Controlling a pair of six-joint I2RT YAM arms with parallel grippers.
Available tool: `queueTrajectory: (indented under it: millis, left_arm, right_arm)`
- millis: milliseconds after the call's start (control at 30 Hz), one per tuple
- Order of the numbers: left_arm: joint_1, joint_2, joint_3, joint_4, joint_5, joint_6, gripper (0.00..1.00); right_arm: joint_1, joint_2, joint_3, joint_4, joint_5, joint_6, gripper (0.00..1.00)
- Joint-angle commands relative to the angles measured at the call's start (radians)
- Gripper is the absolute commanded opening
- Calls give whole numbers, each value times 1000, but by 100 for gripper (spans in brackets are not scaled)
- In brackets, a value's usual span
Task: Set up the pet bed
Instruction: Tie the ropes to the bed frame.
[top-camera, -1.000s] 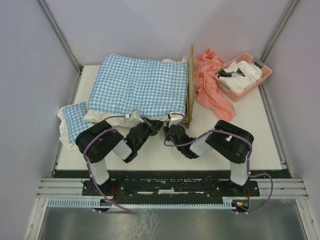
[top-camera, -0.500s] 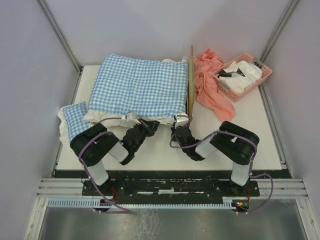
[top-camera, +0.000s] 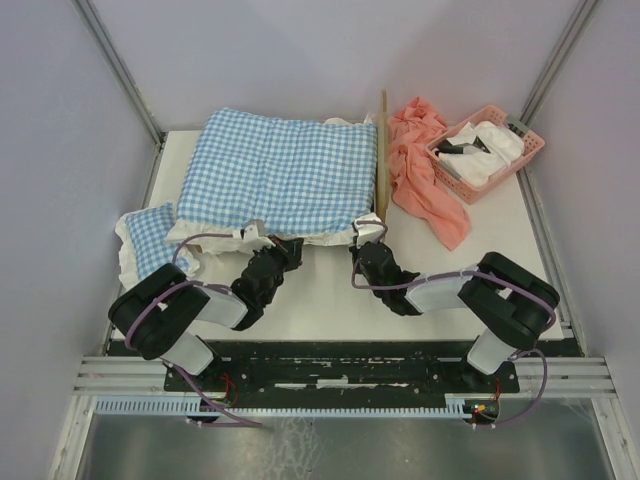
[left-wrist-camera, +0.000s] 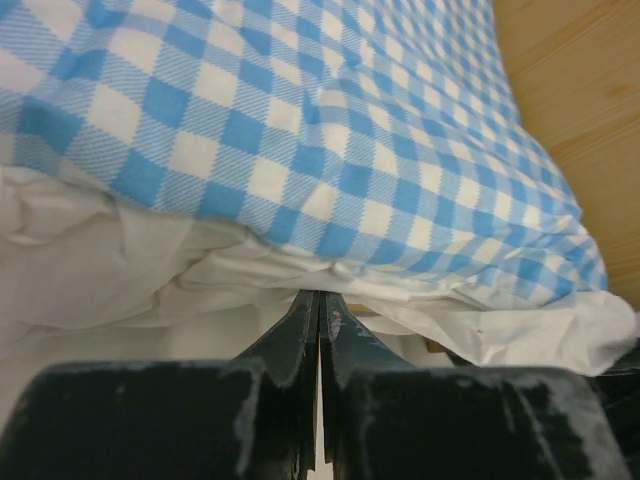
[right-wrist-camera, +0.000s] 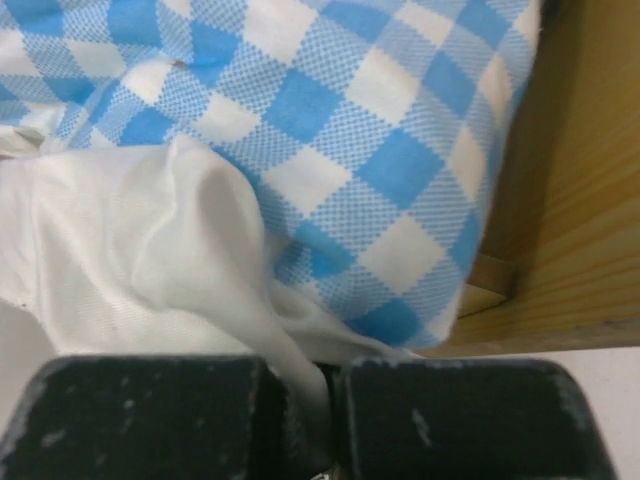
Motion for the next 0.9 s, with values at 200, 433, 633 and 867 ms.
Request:
queueTrajectory:
  millis: [200,433,633,867]
  left_arm:
    - [5,1,-17,-172,-202,31,3]
    - [5,0,-40,-232,-251,-3,3]
    - [6,4,-34,-266,-276,2,3]
    - [7,25,-17,-285,-286,1,3]
  right_arm:
    - [-33,-124,59,-175,71,-125,2]
    - [-56,-152,67,-204,61,-141,2]
    - [-78,-146,72,-208,65,-144,2]
    - [-108,-129,60,-177,92,-126,2]
